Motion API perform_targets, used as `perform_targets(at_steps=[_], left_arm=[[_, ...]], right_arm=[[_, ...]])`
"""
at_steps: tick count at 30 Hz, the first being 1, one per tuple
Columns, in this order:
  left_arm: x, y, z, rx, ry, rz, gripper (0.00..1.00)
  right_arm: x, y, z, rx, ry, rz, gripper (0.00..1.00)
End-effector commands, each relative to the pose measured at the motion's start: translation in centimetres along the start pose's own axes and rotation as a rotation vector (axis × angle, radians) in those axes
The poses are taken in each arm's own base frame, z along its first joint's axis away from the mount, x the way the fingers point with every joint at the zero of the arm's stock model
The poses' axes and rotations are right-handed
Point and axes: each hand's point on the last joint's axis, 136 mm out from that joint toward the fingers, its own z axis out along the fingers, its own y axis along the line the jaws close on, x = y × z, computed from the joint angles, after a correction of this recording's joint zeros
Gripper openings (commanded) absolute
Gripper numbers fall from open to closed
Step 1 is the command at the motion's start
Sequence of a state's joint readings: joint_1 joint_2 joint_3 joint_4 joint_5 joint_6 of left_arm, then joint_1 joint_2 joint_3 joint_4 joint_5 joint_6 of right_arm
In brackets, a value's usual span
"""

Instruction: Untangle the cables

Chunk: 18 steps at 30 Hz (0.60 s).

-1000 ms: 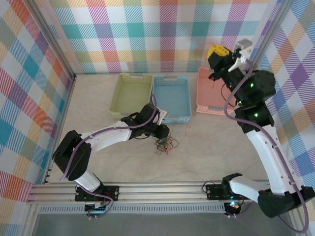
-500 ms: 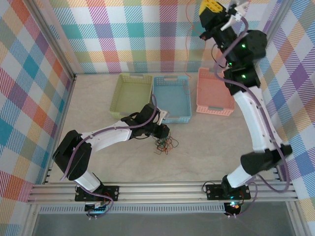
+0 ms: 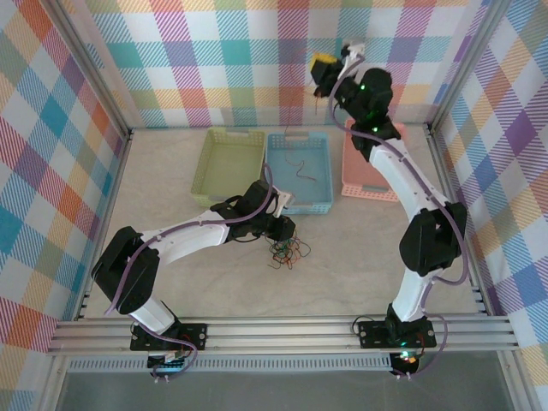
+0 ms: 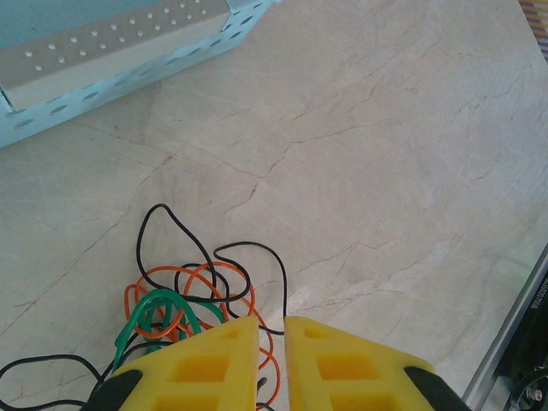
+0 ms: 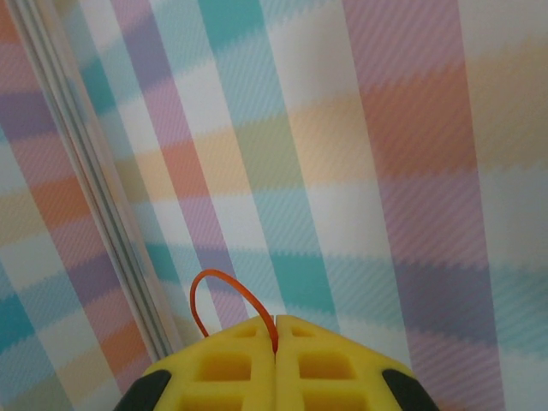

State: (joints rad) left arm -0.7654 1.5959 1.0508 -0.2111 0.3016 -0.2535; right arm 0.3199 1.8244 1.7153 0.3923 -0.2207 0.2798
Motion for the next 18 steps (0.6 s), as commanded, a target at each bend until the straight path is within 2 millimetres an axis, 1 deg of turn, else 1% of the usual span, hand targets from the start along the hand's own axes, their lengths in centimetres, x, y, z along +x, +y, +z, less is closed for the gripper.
perform_targets(at_steps=[1, 3, 8, 10, 12, 13, 15, 18], left_arm=[[-0.8, -1.2, -1.1, 0.015, -0.037, 0.022, 0.17], [-1.1, -1.2, -1.6, 0.008, -0.062, 0.027, 0.17], [-1.5, -0.8, -2.4, -0.021, -0.113, 0.029, 0.18], [-1.6, -0.4, -2.7, -0.044, -0.136, 0.023, 0.18], [-1.8, 0.3, -3.2, -0.078, -0.163, 0.017, 0.19], [-1.8, 0.5, -3.3, -0.091, -0.170, 0.017, 0.19], [-2.0, 0.8, -3.8, -0.112, -0.190, 0.019, 0.19], [-2.1, 0.9, -4.2, -0.122, -0.206, 0.019, 0.22]], right_arm=[[4.9, -0.8, -0.1, -0.033, 0.057, 0.015, 0.00], [9.2, -1.7, -0.7, -0.024, 0.138, 0.052, 0.00], [17.5, -5.0, -2.8, 0.103, 0.276, 0.077, 0.00], [20.5, -5.7, -3.4, 0.125, 0.360, 0.094, 0.05], [23.1, -6.2, -4.0, 0.136, 0.438, 0.112, 0.14], [23.8, -6.2, -4.2, 0.136, 0.463, 0.114, 0.19], [24.7, -6.1, -4.6, 0.128, 0.496, 0.122, 0.31], [24.5, -5.2, -4.9, 0.088, 0.532, 0.117, 0.44]])
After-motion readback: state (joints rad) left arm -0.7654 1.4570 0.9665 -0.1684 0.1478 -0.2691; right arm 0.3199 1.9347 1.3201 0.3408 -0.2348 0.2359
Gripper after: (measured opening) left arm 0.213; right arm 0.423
